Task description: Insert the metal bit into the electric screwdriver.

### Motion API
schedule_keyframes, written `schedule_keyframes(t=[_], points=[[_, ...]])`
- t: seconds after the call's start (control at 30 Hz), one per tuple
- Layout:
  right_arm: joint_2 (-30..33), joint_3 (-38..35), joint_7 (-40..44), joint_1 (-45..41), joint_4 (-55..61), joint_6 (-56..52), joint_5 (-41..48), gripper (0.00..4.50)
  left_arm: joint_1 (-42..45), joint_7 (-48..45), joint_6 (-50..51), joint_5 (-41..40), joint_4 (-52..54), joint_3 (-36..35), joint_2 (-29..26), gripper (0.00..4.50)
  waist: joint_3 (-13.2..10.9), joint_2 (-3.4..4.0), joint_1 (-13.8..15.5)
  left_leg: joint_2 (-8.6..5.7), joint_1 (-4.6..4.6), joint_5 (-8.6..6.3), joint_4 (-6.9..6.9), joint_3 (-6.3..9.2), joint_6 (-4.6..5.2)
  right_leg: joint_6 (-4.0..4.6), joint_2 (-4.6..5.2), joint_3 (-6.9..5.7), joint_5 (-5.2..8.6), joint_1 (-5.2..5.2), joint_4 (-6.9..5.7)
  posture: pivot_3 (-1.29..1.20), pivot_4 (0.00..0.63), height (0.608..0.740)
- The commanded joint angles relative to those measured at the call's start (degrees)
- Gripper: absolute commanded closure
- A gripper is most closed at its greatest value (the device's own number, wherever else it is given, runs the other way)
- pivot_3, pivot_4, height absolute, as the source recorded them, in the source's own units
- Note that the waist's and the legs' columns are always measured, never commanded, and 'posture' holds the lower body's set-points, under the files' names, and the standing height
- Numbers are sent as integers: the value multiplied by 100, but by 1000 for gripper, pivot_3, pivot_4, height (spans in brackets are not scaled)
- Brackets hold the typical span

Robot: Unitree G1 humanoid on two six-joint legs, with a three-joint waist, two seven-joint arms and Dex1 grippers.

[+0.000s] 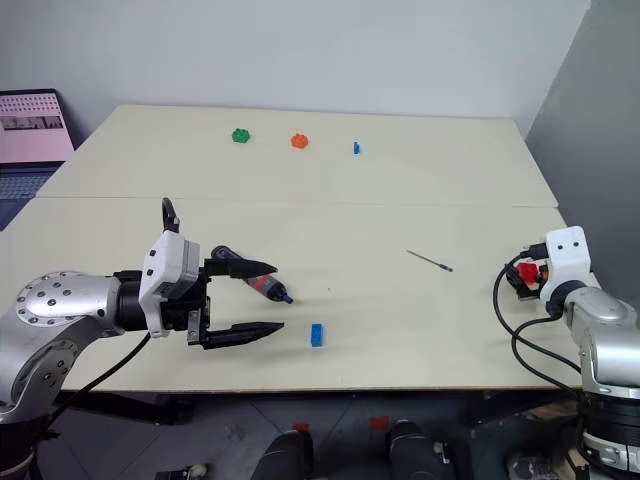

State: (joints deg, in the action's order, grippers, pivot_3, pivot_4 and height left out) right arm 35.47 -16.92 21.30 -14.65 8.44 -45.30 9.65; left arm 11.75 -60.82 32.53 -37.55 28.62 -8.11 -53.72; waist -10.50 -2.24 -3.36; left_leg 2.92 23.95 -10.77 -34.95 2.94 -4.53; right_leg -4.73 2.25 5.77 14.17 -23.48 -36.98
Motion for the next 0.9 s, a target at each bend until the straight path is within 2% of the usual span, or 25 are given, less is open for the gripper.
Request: schedule_keyframes(t=[0.03,0.37,0.6,0.73,0.9], points=[[117,-152,196,-55,230,371,139,20,93,-24,-54,-27,28,-133,-50,0,0,1,1,0,0,0,0,0,0,0,0,0,0,0,0,0,150,740],[295,362,1227,-11,876,1276,469,20,50,182,-109,-89,-55,-353,96,0,-1,2,1,0,0,0,0,1,0,0,0,-1,0,1,-1,0,150,740],[532,945,2312,74,1582,1538,952,20,-218,423,-418,18,-95,-736,402,0,-1,2,1,0,-1,0,0,2,0,0,-1,-2,0,3,0,0,150,740],[860,1554,3197,-33,1947,1355,1320,20,-494,83,-716,152,-238,-894,219,0,-1,2,7,0,-3,0,0,2,0,0,0,-2,0,5,0,0,150,740],[932,2599,3664,-586,1934,1198,1162,20,-921,-527,-1123,605,-510,-871,-303,0,-2,-1,-5,1,-6,0,-3,2,0,1,1,-1,0,1,-2,0,150,740]])
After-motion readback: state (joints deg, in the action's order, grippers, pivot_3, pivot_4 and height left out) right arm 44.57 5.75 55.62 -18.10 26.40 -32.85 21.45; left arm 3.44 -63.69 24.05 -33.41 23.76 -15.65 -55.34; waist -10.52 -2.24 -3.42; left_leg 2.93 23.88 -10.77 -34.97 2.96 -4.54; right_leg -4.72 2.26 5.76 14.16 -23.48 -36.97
